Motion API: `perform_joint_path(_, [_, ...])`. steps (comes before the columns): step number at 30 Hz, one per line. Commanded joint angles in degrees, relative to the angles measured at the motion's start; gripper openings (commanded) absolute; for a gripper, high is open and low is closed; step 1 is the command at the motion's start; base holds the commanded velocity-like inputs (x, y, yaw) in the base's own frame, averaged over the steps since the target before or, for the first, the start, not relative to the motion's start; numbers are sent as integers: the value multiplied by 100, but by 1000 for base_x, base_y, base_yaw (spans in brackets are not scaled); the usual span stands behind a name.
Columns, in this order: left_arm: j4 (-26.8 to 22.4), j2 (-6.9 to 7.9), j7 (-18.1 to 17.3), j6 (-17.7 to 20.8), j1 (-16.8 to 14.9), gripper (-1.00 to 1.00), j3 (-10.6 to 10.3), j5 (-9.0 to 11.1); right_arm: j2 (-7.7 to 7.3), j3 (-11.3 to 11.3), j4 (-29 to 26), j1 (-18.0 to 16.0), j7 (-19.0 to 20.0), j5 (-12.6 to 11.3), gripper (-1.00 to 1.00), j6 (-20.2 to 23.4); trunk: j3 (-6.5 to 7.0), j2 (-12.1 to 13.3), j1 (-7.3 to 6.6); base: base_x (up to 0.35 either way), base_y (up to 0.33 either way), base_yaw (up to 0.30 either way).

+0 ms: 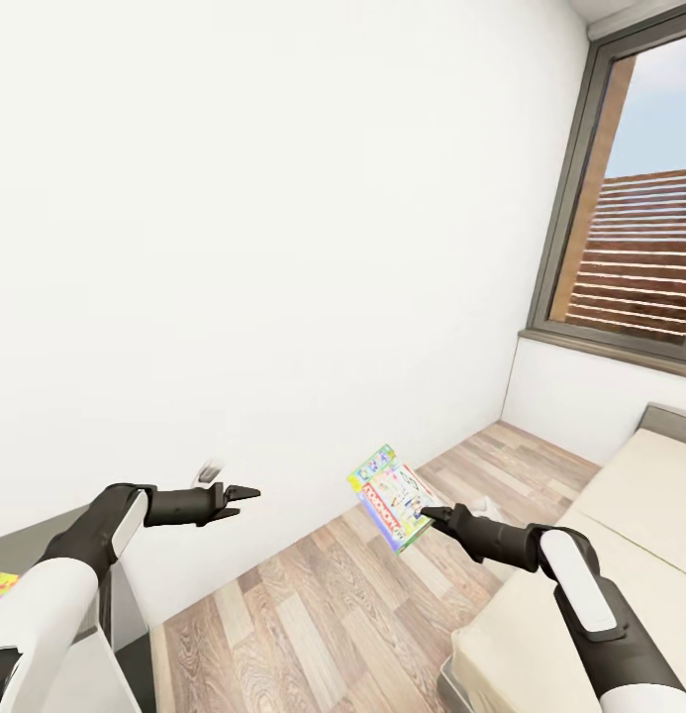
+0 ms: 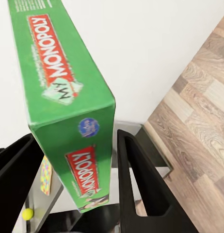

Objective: Put all the toys in the child's room - the three board games (two on the bed and one on the table), the two jigsaw puzzles on the table, and the tennis ball on the table - inside the toy box on the table in the child's room.

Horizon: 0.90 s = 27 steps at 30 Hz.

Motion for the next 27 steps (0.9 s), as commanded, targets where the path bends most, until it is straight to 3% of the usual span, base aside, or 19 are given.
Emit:
perform_joint_path(1, [2,0,-17,25,-5,100,9,-2,-1,-12,-3,-6,20,15,-100,27,8,34,-21,0,0,0])
perform_joint_path(11, [-1,0,-19,25,-4,100,7,-2,13,-298,-6,-4,24,5,-100,37,188,435,-240,0,0,27])
perform_joint_path(27, [-2,0,-19,32,-5,100,9,-2,64,-325,1,-1,25,15,-100,34,475,1076,-592,0,0,273])
